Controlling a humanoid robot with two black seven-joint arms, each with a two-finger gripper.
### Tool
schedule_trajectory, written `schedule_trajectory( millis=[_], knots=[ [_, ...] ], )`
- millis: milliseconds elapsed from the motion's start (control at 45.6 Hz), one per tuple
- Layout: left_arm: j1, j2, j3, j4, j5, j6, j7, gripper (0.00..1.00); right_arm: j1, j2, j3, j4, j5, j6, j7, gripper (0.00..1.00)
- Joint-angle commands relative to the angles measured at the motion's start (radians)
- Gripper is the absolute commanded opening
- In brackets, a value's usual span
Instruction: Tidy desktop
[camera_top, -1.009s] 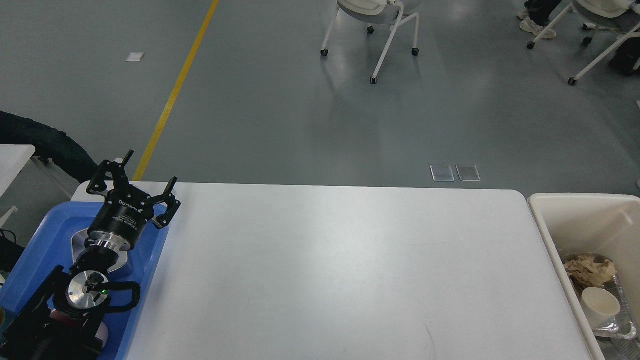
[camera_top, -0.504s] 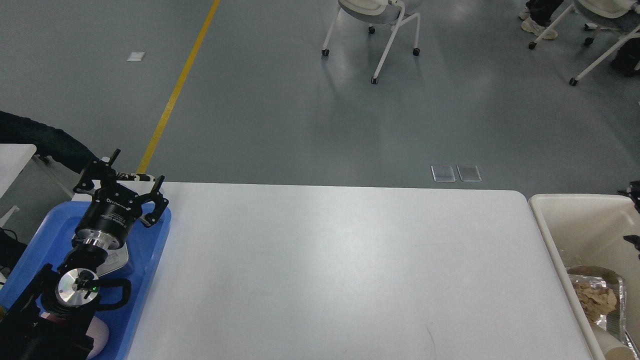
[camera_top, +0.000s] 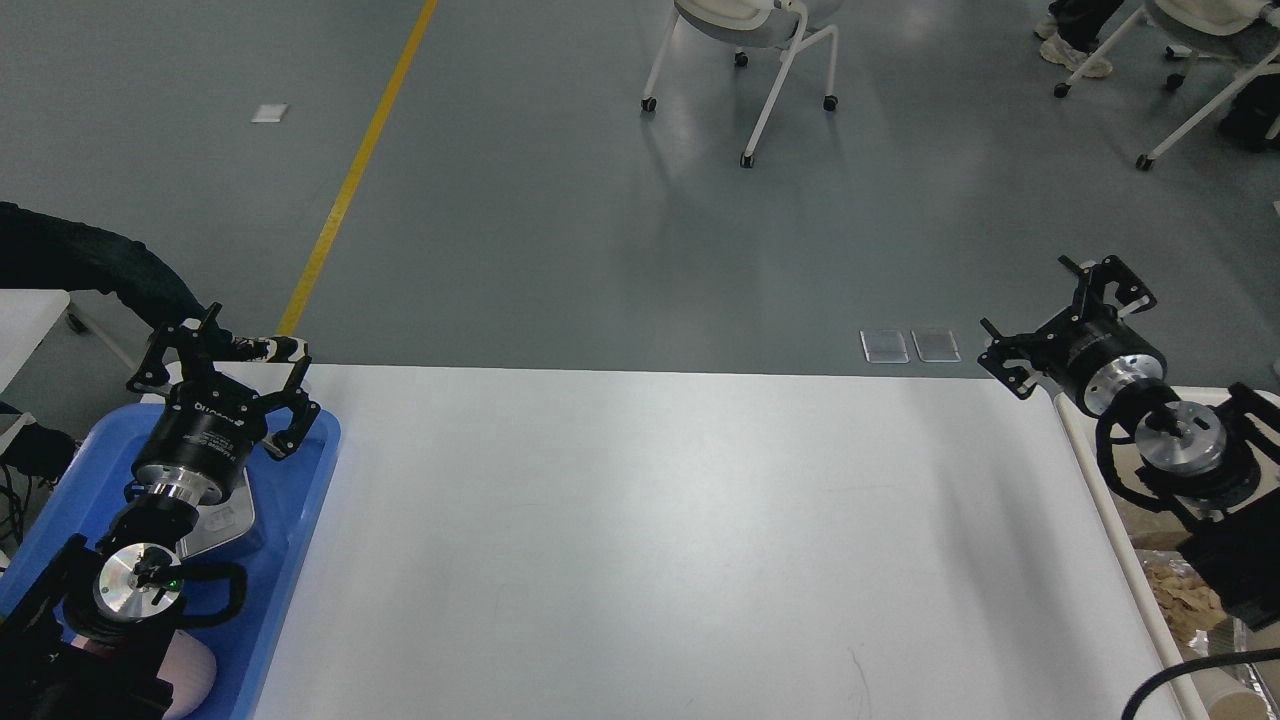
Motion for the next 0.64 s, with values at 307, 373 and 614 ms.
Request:
schedule_trajectory(
  millis=[307, 373, 614],
  knots=[
    [0.058, -0.018, -0.124, -0.015, -0.01, -0.018, 0.001, 0.97, -0.166, 0.198, 0.249, 0.142, 0.034, 0.344, 0.024, 1.0],
    [0.066, -0.018, -0.124, -0.02, -0.012, -0.019, -0.001, 0.97, -0.209, 0.2, 0.26, 0.19, 0.009, 0.341, 0.029, 1.0],
    [0.098, -0.022, -0.135, -0.121, -0.013, -0.018, -0.001, 0.97, -0.3, 0.193, 0.295, 0.233, -0.098, 0.344, 0.108, 1.0]
  ],
)
